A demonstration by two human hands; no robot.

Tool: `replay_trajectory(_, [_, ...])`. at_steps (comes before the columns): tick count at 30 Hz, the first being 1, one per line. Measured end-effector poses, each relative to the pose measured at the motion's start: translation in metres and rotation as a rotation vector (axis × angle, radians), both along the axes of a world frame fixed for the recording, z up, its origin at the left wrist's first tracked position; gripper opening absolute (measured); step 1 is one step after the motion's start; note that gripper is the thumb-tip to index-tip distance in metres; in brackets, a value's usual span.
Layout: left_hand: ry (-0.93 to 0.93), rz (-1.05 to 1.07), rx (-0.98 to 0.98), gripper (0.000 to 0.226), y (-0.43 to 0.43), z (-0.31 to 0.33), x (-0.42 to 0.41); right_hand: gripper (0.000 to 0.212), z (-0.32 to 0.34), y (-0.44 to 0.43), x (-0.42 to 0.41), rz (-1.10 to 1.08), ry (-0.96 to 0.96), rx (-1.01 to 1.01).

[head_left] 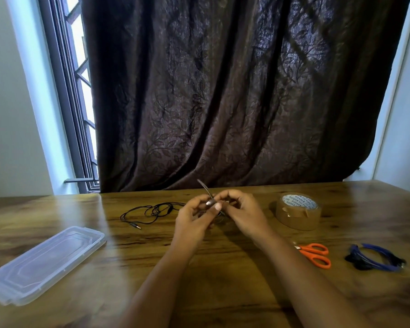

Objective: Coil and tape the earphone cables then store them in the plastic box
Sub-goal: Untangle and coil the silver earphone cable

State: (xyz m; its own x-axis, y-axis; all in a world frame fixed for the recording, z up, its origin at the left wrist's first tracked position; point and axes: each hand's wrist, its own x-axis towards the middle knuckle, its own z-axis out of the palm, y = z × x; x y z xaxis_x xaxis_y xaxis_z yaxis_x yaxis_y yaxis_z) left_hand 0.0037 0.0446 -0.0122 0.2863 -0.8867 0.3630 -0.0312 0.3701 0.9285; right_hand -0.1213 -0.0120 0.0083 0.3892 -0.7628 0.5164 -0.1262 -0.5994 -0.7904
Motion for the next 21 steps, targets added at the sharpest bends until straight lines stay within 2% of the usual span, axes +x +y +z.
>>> replay_trajectory(4, [0.051,0.054,0.028,0.013,0.0000,-0.0018,-0.0016,0.008,0.0007,0.0009,-0.0023,-0.177,0.145,-0.155])
replay_trajectory(9, [0.096,-0.010,0.045,0.019,0.0026,0.0021,-0.0012,0.020,0.0022,0.0028,-0.0039,-0.353,0.389,-0.343])
replay_trajectory(13, [0.135,-0.007,0.008,0.016,0.0025,0.0010,-0.0027,0.023,0.0038,0.0019,-0.0049,-0.256,0.403,-0.317])
replay_trajectory(16, [0.152,0.027,0.016,0.016,0.0023,0.0012,-0.0022,0.016,0.0017,-0.0031,-0.0025,-0.201,0.376,-0.255])
replay_trajectory(19, [0.108,0.079,0.030,0.005,0.0014,0.0017,-0.0016,0.011,-0.0002,-0.0028,-0.0020,-0.201,0.392,-0.243])
replay_trajectory(21, [0.086,0.118,0.022,0.005,0.0004,0.0030,-0.0026,0.011,-0.0004,-0.0002,-0.0017,-0.223,0.378,-0.261])
